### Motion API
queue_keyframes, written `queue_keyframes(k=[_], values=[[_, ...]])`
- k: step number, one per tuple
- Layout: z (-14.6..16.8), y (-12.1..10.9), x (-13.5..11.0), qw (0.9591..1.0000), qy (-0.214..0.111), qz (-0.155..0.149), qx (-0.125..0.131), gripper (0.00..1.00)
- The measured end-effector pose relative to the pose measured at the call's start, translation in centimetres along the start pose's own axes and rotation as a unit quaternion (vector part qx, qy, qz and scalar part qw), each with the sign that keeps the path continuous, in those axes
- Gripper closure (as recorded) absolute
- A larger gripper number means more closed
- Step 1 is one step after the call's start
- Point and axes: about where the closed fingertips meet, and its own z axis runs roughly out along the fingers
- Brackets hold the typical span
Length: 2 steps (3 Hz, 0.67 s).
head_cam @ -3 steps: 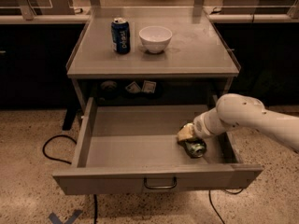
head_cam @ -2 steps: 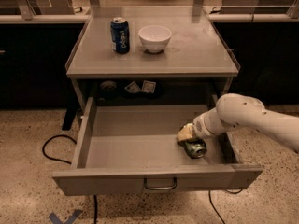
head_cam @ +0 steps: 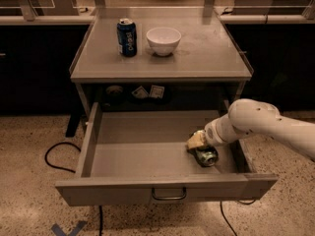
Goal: Place green can into top drawer
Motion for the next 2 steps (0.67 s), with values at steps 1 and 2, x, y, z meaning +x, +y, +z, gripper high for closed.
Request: queue_keyframes(k=[1, 2], values=[[0.0, 0.0, 0.0, 1.0, 0.0, 0.0, 0.0, 0.12], [0.01, 0.0, 0.0, 1.0, 0.0, 0.0, 0.0, 0.0]])
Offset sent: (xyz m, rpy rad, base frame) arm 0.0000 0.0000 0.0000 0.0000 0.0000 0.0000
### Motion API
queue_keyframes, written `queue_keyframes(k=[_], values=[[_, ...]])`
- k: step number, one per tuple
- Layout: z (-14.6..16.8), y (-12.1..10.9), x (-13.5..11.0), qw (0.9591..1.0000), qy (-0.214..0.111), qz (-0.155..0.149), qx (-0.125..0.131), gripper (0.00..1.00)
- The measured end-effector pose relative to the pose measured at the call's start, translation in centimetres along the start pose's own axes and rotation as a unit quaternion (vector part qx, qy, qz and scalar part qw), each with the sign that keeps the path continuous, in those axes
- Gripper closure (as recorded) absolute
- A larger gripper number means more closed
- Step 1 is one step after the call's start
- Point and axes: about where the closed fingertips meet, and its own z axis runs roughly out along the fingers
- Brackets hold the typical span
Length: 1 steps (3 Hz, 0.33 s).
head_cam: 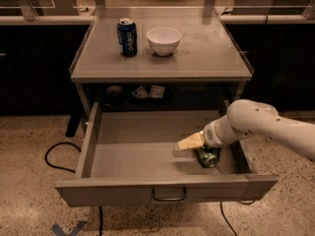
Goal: Place green can into top drawer
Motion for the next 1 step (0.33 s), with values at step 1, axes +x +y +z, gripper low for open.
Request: queue_keyframes(k=[1], values=[[0.0, 0.0, 0.0, 1.0, 0.0, 0.0, 0.0, 0.0]])
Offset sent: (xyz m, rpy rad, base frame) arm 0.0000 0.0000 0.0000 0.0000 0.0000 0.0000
